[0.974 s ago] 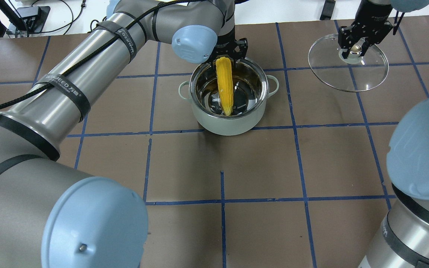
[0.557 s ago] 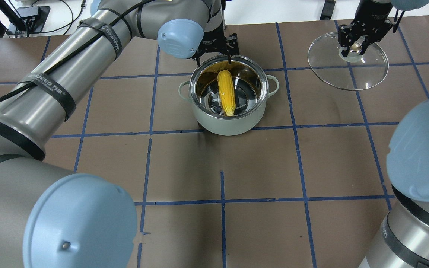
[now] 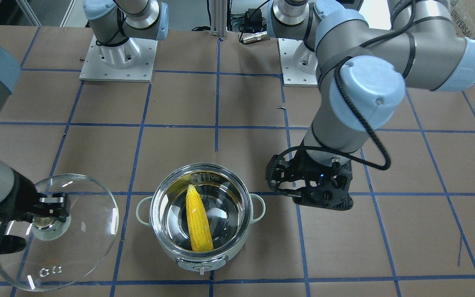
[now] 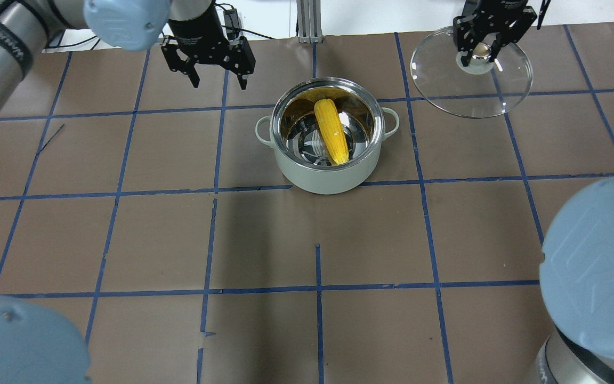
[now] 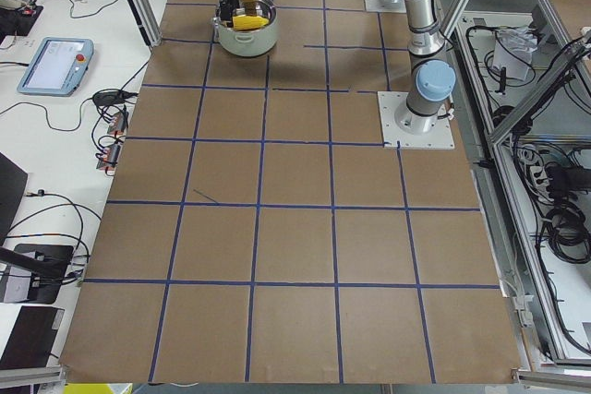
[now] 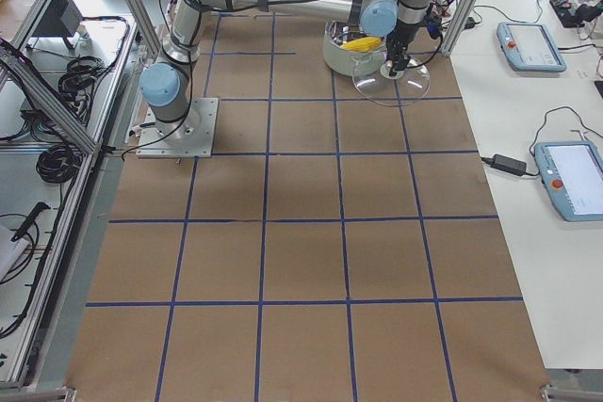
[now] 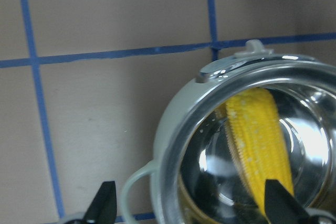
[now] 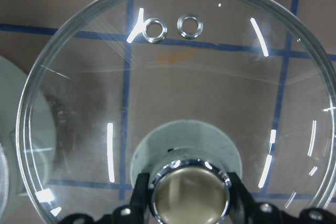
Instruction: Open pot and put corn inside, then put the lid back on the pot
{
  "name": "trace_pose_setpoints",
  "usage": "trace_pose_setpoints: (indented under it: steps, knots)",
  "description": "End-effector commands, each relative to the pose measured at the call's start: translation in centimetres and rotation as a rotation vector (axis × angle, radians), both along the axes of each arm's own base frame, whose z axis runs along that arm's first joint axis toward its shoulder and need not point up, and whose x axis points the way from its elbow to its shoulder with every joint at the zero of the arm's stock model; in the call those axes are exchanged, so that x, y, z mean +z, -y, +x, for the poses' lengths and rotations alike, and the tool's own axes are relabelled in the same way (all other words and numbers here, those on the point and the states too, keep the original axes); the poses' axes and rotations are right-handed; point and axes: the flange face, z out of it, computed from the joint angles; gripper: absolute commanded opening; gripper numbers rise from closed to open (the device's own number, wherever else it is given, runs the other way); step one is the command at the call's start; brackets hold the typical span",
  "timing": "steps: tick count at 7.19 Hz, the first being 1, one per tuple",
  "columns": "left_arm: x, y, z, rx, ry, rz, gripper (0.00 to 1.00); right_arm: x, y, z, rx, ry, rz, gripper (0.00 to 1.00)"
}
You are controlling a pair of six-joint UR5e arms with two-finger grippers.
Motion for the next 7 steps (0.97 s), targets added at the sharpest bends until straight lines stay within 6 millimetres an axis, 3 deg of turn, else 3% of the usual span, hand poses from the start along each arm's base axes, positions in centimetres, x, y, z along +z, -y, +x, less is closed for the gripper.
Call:
trace_pose_setpoints:
  steps: [1, 2, 3, 4, 5, 6, 7]
  knots:
    - [1.7, -6.9, 6.6, 0.040, 0.004, 0.015, 1.00, 0.8, -3.3, 13.0, -0.047, 0.002, -0.024, 0.13]
    - [0.9, -8.8, 9.3, 0.058, -0.008, 0.030, 1.00, 0.6, -4.7, 17.3, -0.068, 0.005, -0.028, 0.13]
    - [1.3, -9.4, 9.8, 0.062, 0.001, 0.022, 1.00, -0.8, -4.8, 19.5, -0.117, 0.005, -0.021, 0.13]
    - [2.1, -9.6, 10.1, 0.065, 0.008, 0.007, 1.00, -1.6, -5.4, 22.8, -0.156, 0.005, -0.028, 0.13]
    - [3.1, -10.3, 10.4, 0.070, 0.028, 0.011, 1.00, -3.7, -6.2, 26.8, -0.142, -0.004, -0.038, 0.13]
    - [6.2, -11.1, 10.7, 0.086, 0.076, -0.039, 1.00, -4.5, -6.5, 27.4, -0.147, 0.002, -0.022, 0.13]
    - [7.0, -12.1, 10.4, 0.085, 0.071, -0.049, 1.00, -5.2, -6.4, 27.5, -0.140, 0.017, -0.004, 0.13]
